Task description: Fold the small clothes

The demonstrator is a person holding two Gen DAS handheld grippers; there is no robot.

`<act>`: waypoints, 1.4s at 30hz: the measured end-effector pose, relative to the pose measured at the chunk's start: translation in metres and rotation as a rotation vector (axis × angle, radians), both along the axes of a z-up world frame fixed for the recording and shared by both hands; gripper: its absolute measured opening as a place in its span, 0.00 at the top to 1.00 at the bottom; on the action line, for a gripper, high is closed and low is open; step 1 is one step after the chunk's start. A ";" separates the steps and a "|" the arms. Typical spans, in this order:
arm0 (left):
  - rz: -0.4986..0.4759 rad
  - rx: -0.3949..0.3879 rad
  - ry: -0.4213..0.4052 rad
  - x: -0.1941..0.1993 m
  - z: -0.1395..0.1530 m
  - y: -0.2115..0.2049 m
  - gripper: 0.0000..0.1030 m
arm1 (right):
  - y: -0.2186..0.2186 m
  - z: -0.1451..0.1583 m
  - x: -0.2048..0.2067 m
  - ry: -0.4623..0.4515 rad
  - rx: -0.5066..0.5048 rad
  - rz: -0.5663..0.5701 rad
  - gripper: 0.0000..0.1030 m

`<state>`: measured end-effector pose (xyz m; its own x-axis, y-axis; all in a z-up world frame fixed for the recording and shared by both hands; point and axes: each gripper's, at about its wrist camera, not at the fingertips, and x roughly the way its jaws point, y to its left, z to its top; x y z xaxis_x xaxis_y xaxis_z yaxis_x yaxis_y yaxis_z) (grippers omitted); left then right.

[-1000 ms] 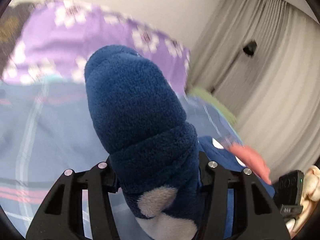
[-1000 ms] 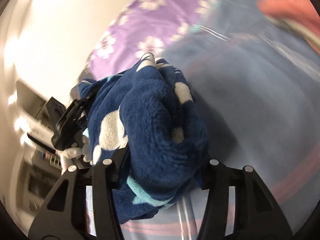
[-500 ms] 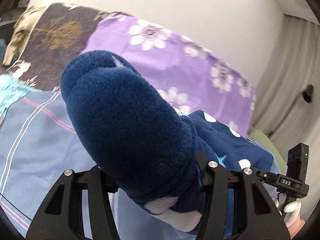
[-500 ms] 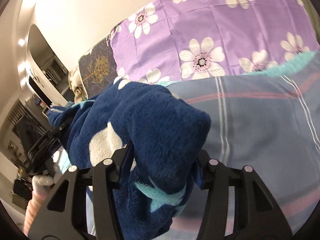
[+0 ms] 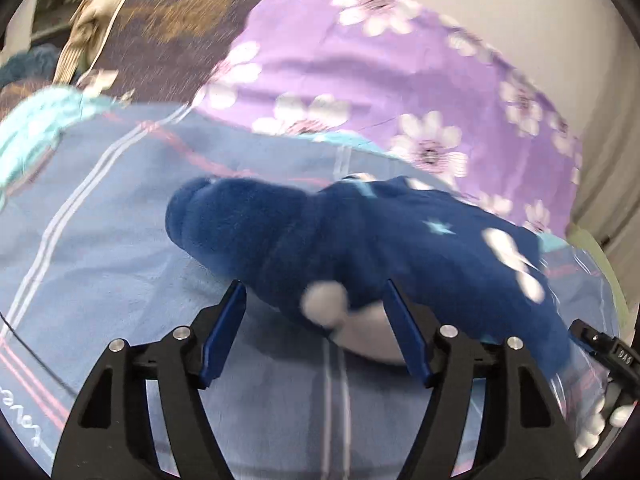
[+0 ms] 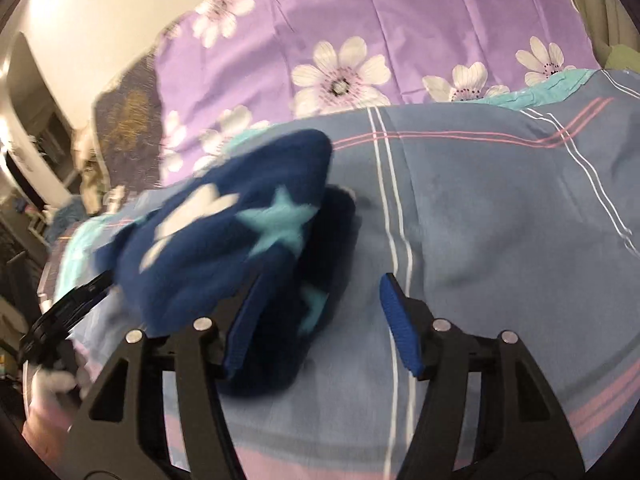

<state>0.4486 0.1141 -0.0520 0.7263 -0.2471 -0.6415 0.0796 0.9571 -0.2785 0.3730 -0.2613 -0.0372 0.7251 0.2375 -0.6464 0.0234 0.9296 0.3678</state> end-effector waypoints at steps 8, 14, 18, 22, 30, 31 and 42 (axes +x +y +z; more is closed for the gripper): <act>-0.178 0.174 -0.276 -0.174 0.067 -0.068 0.01 | 0.032 0.059 -0.177 -0.274 -0.247 0.006 0.03; -0.162 0.134 -0.306 -0.277 0.089 -0.094 0.01 | 0.030 0.086 -0.275 -0.323 -0.206 -0.140 0.02; -0.142 0.174 -0.287 -0.327 0.098 -0.109 0.01 | 0.033 0.097 -0.312 -0.330 -0.182 -0.137 0.02; -0.106 0.226 -0.285 -0.364 0.104 -0.115 0.01 | 0.046 0.104 -0.343 -0.325 -0.201 -0.132 0.02; -0.064 0.261 -0.267 -0.403 0.111 -0.109 0.01 | 0.062 0.104 -0.368 -0.256 -0.194 -0.128 0.02; -0.055 0.261 -0.258 -0.405 0.110 -0.108 0.01 | 0.063 0.104 -0.370 -0.253 -0.184 -0.125 0.02; -0.093 0.274 -0.258 -0.425 0.107 -0.116 0.01 | 0.067 0.105 -0.388 -0.248 -0.200 -0.135 0.02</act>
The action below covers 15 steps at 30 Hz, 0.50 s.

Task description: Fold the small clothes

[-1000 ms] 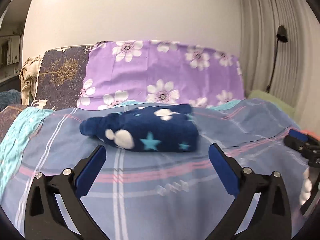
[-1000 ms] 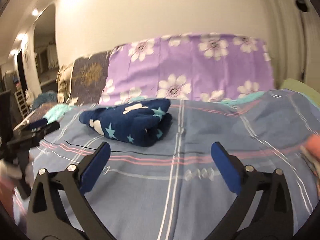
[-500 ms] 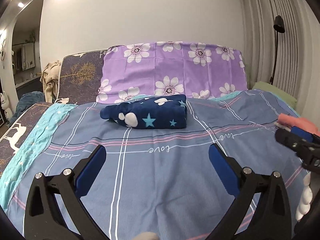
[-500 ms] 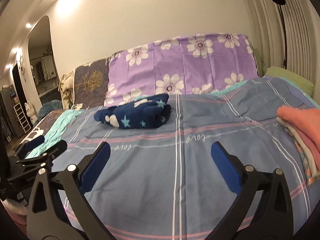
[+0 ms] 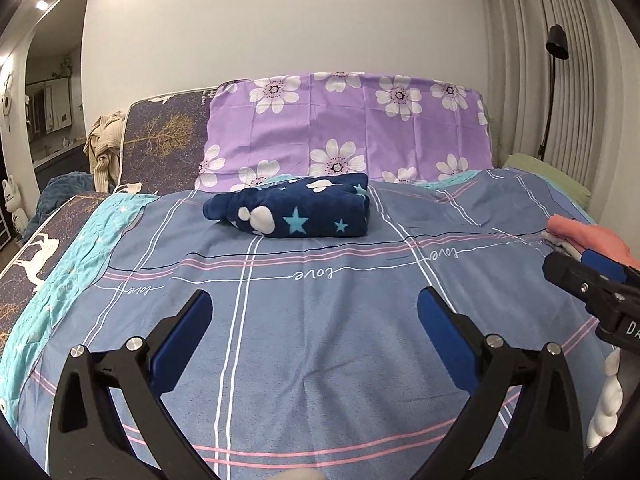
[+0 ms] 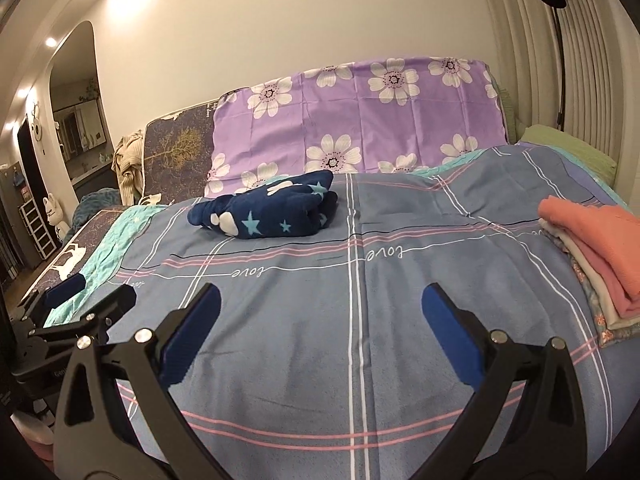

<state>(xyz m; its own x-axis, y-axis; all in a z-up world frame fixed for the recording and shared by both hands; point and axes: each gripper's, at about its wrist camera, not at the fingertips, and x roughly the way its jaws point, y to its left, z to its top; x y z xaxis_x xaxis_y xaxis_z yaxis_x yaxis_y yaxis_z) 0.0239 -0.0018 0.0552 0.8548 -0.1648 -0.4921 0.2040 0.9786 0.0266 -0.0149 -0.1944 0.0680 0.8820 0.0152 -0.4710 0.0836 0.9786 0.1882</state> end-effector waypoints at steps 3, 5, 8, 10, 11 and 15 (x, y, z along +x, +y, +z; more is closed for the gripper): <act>-0.005 0.020 -0.018 -0.005 0.001 -0.004 0.01 | -0.002 0.000 -0.003 0.000 0.007 -0.004 0.02; -0.006 0.032 -0.026 -0.008 0.001 -0.007 0.01 | -0.002 0.000 -0.004 0.000 0.003 -0.009 0.02; -0.017 0.033 -0.020 -0.009 0.001 -0.008 0.01 | -0.002 -0.001 -0.006 -0.001 -0.007 -0.014 0.02; -0.019 0.038 -0.020 -0.010 0.001 -0.010 0.01 | -0.002 -0.003 -0.007 0.003 -0.009 -0.011 0.02; -0.020 0.041 -0.020 -0.011 0.001 -0.011 0.01 | -0.002 -0.003 -0.007 0.005 -0.009 -0.010 0.02; -0.022 0.048 -0.013 -0.011 0.000 -0.014 0.01 | 0.000 -0.006 -0.006 0.017 -0.011 -0.001 0.02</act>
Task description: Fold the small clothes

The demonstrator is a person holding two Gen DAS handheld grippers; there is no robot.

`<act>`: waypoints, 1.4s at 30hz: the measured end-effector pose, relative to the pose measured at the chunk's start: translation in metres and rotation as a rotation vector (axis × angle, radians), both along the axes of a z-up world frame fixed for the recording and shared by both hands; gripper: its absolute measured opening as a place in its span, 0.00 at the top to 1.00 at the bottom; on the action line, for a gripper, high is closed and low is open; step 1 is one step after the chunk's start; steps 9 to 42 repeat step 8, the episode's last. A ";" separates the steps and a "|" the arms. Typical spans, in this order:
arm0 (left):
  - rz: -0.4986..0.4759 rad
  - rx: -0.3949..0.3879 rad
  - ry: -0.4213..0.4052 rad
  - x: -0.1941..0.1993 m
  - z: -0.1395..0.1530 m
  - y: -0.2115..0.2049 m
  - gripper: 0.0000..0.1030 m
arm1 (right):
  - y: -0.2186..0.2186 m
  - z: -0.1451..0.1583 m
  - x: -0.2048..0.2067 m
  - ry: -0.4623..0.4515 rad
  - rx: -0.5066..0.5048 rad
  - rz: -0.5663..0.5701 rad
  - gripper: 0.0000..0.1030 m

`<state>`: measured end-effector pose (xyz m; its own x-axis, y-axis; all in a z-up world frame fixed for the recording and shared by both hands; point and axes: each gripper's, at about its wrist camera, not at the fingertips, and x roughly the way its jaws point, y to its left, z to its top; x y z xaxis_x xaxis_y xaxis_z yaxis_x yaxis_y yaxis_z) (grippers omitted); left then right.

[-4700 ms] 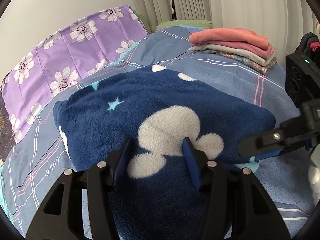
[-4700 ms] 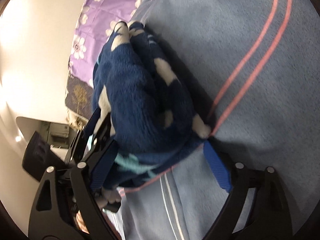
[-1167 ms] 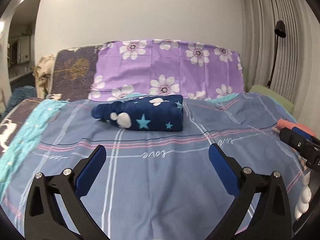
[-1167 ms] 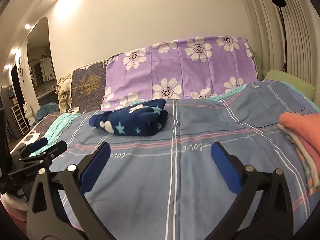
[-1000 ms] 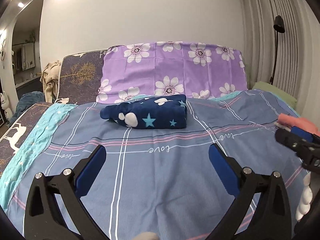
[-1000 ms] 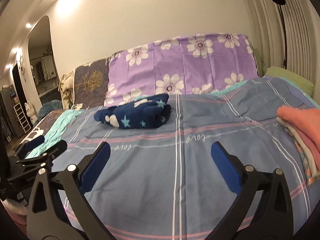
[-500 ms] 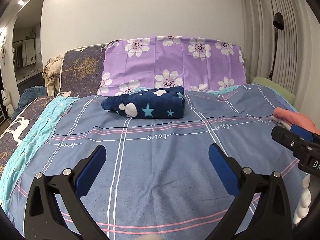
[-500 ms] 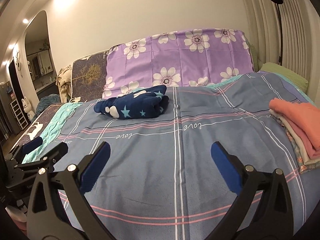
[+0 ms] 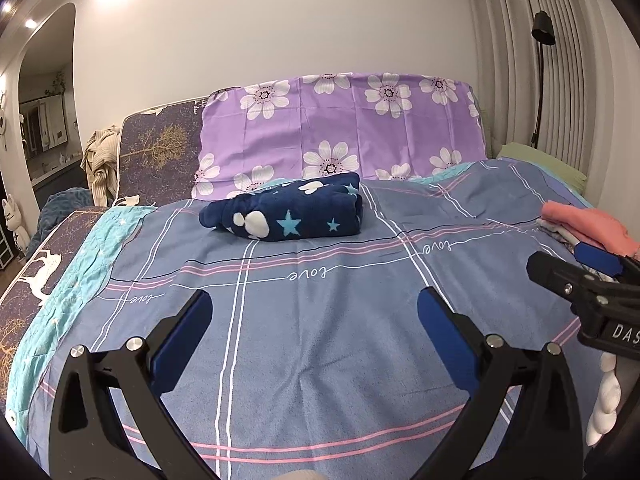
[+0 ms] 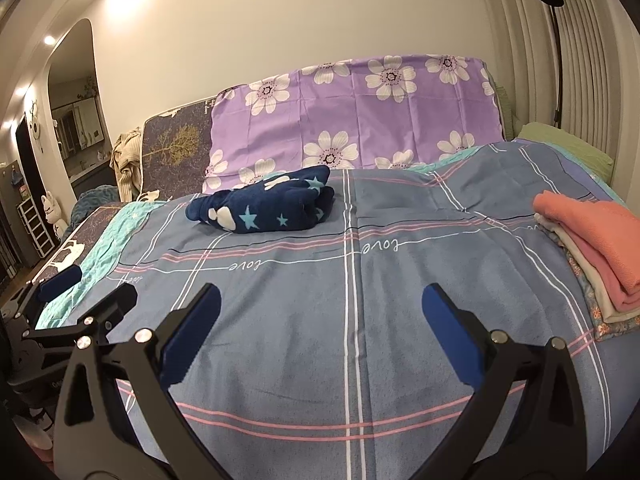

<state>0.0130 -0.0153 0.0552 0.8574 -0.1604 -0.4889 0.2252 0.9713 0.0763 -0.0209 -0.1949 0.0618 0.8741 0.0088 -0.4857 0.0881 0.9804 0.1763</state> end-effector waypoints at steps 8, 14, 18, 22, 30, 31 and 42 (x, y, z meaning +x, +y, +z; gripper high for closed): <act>-0.005 0.014 0.009 0.001 -0.003 -0.003 0.01 | 0.002 -0.003 0.002 0.015 0.000 0.000 0.02; -0.005 0.014 0.009 0.001 -0.003 -0.003 0.01 | 0.002 -0.003 0.002 0.015 0.000 0.000 0.02; -0.005 0.014 0.009 0.001 -0.003 -0.003 0.01 | 0.002 -0.003 0.002 0.015 0.000 0.000 0.02; -0.005 0.014 0.009 0.001 -0.003 -0.003 0.01 | 0.002 -0.003 0.002 0.015 0.000 0.000 0.02; -0.005 0.014 0.009 0.001 -0.003 -0.003 0.01 | 0.002 -0.003 0.002 0.015 0.000 0.000 0.02; -0.005 0.014 0.009 0.001 -0.003 -0.003 0.01 | 0.002 -0.003 0.002 0.015 0.000 0.000 0.02; -0.005 0.014 0.009 0.001 -0.003 -0.003 0.01 | 0.002 -0.003 0.002 0.015 0.000 0.000 0.02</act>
